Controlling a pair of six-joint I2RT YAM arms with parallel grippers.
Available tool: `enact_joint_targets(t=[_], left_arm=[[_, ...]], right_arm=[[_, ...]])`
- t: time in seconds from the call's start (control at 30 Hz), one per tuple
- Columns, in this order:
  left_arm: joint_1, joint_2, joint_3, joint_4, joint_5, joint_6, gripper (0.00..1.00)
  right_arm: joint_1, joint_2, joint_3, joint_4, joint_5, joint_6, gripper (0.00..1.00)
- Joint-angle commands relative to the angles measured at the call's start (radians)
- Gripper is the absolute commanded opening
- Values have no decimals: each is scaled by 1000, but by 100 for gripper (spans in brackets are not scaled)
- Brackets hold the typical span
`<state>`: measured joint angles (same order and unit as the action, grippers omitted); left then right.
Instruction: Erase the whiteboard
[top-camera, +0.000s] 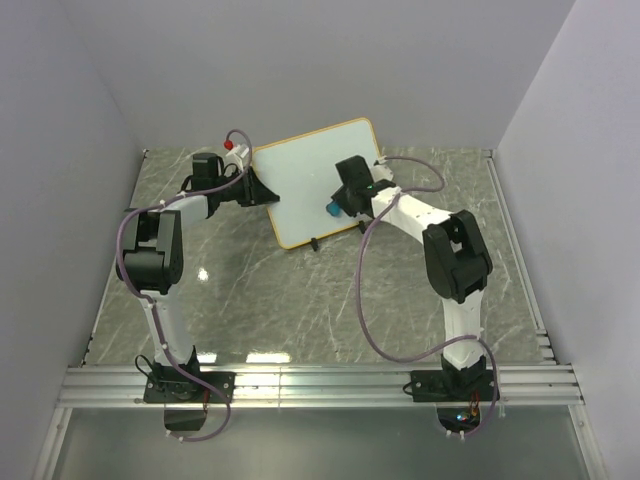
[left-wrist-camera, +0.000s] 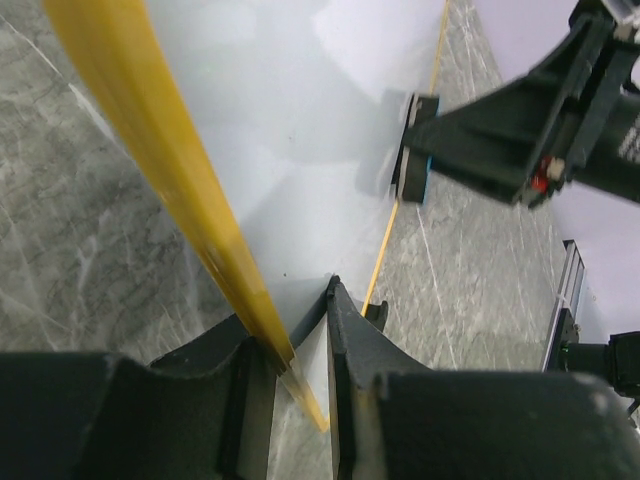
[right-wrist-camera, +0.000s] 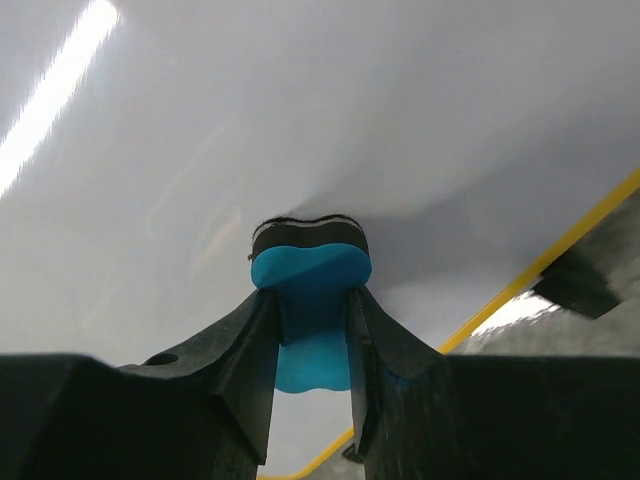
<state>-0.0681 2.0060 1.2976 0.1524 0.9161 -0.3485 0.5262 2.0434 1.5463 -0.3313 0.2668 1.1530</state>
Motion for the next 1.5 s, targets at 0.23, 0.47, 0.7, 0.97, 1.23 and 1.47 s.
enact_joint_targets(t=[0.23,0.47,0.7,0.97,1.23,1.47], left_arm=[[-44,40,0,-42,-82,144,0],[-44,40,-1,-39,-86,141,1],[-44,42,2,-42,-86,143,0],[-44,43,2,-42,-95,141,0],[-47,36,-4,-40,-138,125,45],[-53,17,0,-54,-157,121,78]], right_arm=[[-189,83,67,-31,112,-130,0],[-135,106,140,-43,63,-118,0],[47,86,141,-46,23,-21,0],[135,29,35,-71,9,89,0],[81,-135,-25,-164,95,-64,0],[49,-427,-263,-216,150,-156,0]])
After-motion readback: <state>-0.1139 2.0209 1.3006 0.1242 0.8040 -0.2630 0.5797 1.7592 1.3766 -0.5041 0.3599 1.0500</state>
